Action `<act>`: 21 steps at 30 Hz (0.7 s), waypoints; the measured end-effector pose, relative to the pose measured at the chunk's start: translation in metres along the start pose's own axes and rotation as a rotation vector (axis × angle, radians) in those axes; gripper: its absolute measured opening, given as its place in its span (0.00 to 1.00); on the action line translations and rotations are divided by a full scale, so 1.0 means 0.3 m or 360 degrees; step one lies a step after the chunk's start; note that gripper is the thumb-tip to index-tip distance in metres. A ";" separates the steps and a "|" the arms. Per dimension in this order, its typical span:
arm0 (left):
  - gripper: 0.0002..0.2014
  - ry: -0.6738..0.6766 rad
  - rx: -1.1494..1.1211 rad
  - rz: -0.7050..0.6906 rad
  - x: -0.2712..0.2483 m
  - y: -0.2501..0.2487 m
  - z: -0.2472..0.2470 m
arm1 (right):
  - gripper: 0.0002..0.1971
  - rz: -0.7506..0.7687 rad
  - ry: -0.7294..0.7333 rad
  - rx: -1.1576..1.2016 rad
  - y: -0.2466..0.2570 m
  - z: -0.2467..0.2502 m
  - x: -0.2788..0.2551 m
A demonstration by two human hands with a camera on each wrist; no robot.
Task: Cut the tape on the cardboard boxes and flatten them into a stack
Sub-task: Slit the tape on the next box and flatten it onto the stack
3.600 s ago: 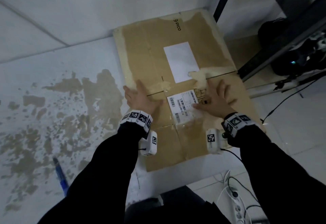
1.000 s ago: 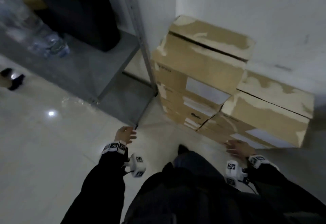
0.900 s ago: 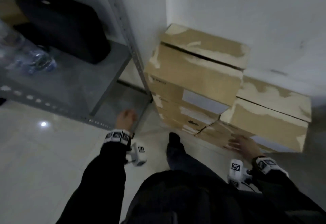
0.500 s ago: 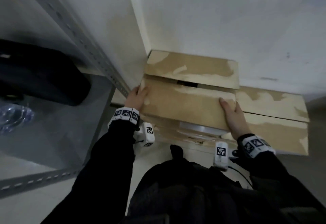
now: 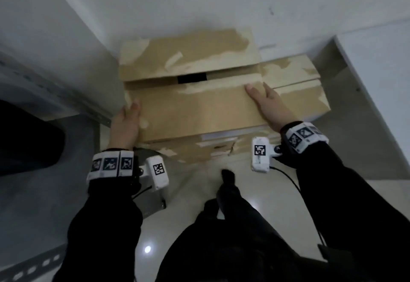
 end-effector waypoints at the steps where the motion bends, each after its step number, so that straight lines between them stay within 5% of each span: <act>1: 0.29 -0.0002 -0.0021 -0.0042 -0.052 -0.009 -0.007 | 0.13 0.0026 -0.0020 0.0023 0.007 0.046 -0.059; 5: 0.12 0.0139 -0.0119 -0.0194 -0.288 -0.111 -0.138 | 0.19 0.0044 -0.0214 0.0166 -0.023 0.320 -0.298; 9: 0.26 0.0408 0.0034 -0.0466 -0.479 -0.200 -0.430 | 0.14 0.0052 -0.0505 0.0174 -0.091 0.669 -0.531; 12: 0.26 0.0543 0.0034 -0.0538 -0.627 -0.267 -0.720 | 0.11 0.0064 -0.0693 0.0127 -0.151 0.968 -0.655; 21: 0.27 0.0873 -0.0070 -0.0373 -1.051 -0.442 -1.451 | 0.13 -0.0065 -0.0870 -0.0121 -0.228 1.764 -0.795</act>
Point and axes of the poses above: each hand's wrist, its own x-axis towards the middle knuckle, its own z-axis out of the back of the hand, y = z × x, the point moved 1 cm from there along x, towards the middle knuckle, and after that the axes turned 4 degrees about z, right-handed, at the moved point
